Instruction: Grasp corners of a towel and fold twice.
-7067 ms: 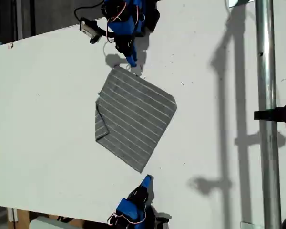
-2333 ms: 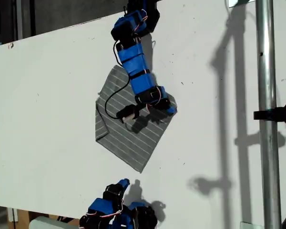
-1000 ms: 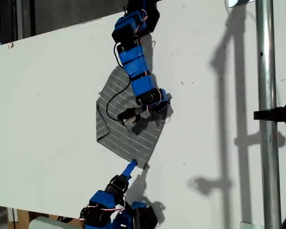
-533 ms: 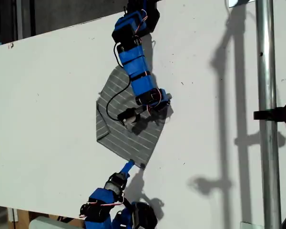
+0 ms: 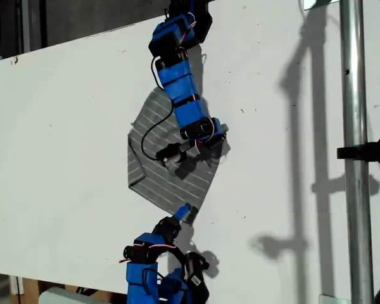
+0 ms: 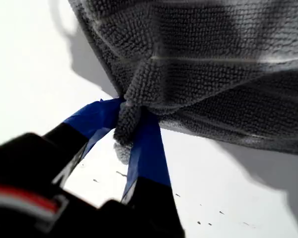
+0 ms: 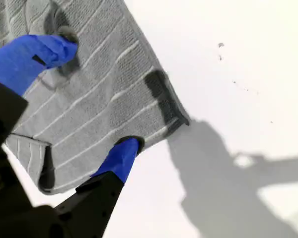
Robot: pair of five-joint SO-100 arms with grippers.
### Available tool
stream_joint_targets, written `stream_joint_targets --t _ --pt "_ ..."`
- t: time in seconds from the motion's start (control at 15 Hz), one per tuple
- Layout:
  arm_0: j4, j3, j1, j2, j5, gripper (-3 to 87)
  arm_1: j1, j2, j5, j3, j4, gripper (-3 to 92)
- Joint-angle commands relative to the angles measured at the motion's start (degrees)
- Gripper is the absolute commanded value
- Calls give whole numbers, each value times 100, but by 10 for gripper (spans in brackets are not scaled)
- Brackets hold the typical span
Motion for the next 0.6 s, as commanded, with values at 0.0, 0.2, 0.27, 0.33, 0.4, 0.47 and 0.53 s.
stream_joint_targets --t 0.0,0.2,0.27,0.33,0.4,0.47,0.53 --pt "-554 290 -202 -26 53 320 -18 114 -62 -97 -9 -2" --pt "-1037 510 -185 -642 -114 303 -44 167 -62 -88 9 -2" --pt "-1037 413 -149 -940 -193 304 -35 193 -62 -88 26 -2" --pt "-1063 334 -70 -1169 -325 307 -26 229 -62 -88 53 -2" --pt "-1134 325 -35 -1318 -413 300 -26 246 -62 -88 88 -2" --pt "-1187 316 -44 -1441 -439 269 -26 255 -62 -88 88 -2" --pt "-1195 264 -62 -1556 -448 189 -26 255 -62 -88 97 -2"
